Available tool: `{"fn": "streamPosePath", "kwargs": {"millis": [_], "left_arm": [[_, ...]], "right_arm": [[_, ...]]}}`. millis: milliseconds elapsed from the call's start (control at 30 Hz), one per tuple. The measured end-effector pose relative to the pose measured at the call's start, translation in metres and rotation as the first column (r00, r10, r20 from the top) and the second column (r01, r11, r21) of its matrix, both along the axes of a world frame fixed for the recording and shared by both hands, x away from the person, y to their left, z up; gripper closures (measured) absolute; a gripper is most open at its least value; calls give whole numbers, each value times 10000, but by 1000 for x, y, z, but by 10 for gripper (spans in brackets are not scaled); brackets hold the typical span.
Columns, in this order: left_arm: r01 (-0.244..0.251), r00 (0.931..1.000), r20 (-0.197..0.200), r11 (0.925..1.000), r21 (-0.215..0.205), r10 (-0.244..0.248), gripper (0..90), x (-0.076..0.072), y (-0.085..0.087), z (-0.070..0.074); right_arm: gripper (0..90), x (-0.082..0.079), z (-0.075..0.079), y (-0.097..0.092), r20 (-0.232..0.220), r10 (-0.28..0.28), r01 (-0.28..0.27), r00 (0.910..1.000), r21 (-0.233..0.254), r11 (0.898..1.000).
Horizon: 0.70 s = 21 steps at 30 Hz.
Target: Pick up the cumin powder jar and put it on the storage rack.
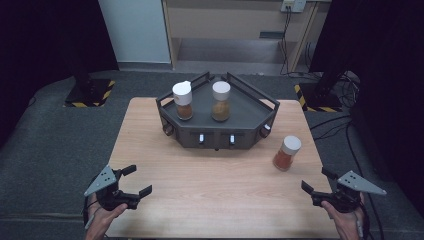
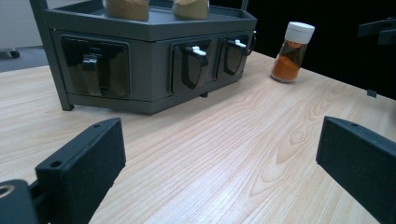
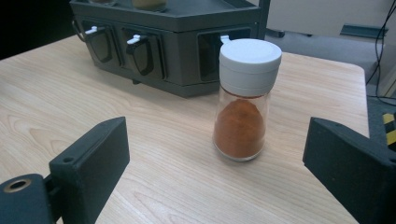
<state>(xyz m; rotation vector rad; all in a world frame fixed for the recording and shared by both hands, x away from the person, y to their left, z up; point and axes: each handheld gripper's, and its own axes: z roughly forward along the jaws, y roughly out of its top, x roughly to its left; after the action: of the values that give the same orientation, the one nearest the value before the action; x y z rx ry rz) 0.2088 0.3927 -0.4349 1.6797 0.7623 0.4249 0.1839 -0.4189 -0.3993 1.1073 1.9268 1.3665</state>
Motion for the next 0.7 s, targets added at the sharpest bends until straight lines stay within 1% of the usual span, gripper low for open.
{"fn": "streamPosePath", "kwargs": {"millis": [233,400,700], "left_arm": [[62,10000,58,10000,26,-62,1,1,0,0],[130,9999,66,9999,83,-131,1,1,-2,0],[116,9999,41,9999,35,-116,1,2,-1,0]], "right_arm": [[74,3,-3,-3,-48,79,-78,10000,118,9999],[74,4,-3,-2,-28,162,-162,9999,49,9999],[74,4,-3,-3,-63,106,-105,9999,146,9998]]}}
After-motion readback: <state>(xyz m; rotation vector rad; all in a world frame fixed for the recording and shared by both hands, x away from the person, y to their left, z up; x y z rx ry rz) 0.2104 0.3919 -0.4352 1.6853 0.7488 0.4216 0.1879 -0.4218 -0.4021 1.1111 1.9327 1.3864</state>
